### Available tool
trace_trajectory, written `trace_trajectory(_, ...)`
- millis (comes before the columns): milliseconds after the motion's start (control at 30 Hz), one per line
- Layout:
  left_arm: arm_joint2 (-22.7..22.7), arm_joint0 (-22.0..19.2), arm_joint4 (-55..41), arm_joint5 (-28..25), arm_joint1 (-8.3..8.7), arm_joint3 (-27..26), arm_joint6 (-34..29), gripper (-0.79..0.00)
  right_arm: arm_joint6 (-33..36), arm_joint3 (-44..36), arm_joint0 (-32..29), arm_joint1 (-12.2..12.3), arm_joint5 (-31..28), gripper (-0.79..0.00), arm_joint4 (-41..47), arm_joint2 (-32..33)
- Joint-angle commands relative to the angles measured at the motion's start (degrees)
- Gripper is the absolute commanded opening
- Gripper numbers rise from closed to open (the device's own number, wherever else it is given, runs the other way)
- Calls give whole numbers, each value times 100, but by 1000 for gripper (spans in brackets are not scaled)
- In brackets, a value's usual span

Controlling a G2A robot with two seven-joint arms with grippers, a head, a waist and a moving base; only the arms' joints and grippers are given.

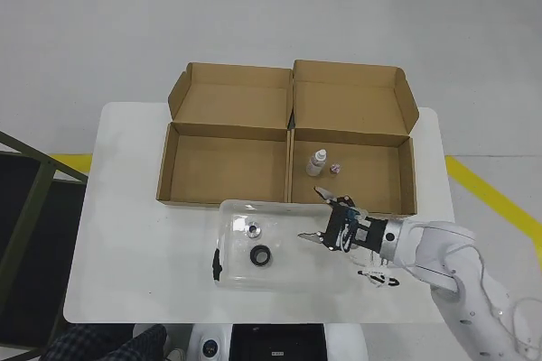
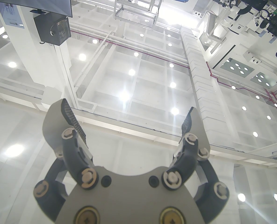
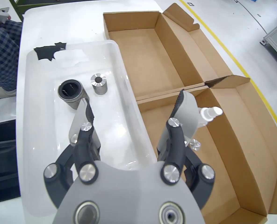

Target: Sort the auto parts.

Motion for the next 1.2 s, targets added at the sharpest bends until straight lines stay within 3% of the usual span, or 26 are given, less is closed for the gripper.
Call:
trace_trajectory(0, 0, 0, 0, 0, 0, 0, 0, 0, 16, -32, 2, -6, -35, -188, -65, -132)
trace_trajectory(533, 0, 0, 0, 0, 0, 0, 0, 0, 38, 406, 459, -146, -33, -222, -828, -1375)
trace_trajectory(1167, 0, 0, 0, 0, 0, 0, 0, 0, -179, 1188, 1004, -347, 7, -280, -1272, -2317)
